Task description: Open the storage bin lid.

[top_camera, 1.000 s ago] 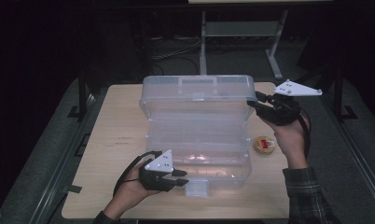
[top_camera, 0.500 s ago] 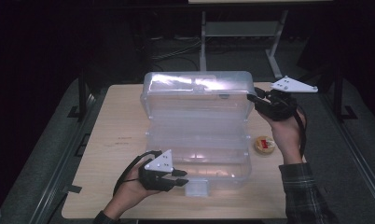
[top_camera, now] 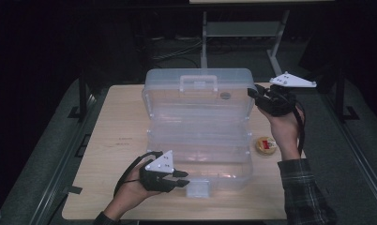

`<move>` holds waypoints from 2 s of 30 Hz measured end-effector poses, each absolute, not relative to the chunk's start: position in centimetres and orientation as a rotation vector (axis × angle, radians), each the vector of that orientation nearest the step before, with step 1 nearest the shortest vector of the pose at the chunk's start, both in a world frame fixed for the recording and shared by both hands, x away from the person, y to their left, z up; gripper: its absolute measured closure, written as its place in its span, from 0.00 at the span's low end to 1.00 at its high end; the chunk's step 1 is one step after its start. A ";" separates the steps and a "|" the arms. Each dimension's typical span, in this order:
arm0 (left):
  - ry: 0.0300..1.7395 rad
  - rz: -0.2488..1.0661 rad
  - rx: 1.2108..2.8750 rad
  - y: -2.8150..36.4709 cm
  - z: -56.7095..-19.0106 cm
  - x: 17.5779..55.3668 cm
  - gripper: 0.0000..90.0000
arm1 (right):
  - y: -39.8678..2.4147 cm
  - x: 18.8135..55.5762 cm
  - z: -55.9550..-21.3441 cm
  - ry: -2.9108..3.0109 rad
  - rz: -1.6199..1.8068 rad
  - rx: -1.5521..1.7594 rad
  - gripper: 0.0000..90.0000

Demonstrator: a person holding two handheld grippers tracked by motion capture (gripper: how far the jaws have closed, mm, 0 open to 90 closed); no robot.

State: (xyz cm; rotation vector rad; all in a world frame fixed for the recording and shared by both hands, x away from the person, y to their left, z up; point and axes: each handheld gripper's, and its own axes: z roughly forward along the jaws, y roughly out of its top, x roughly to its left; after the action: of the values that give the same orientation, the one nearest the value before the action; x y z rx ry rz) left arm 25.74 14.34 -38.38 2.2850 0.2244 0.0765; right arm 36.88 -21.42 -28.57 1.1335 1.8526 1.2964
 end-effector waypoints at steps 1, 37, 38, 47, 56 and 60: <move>0.225 0.075 2.284 14.3 -38.4 25.8 0.80 | -21.4 37.0 -28.6 1.852 1.297 1.136 0.81; 0.216 0.067 2.288 14.3 -38.6 25.9 0.79 | -21.4 40.5 -28.6 1.835 1.278 1.182 0.95; 0.217 0.065 2.287 14.3 -38.6 25.9 0.79 | -21.4 40.6 -28.6 1.837 1.273 1.184 0.95; 0.215 0.062 2.291 14.3 -38.5 26.0 0.80 | -21.4 41.7 -28.7 1.845 1.271 1.218 0.95; 0.212 0.062 2.290 14.3 -38.5 26.0 0.80 | -21.4 42.8 -28.9 1.854 1.265 1.245 0.95; 0.212 0.064 2.291 14.3 -38.5 26.0 0.80 | -21.4 43.3 -29.0 1.861 1.265 1.260 0.95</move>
State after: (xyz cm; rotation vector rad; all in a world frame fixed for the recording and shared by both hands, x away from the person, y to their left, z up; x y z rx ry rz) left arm 25.98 14.29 -38.53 2.2906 0.2116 0.0644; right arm 43.30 -21.35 -29.01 1.2600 1.8607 1.2651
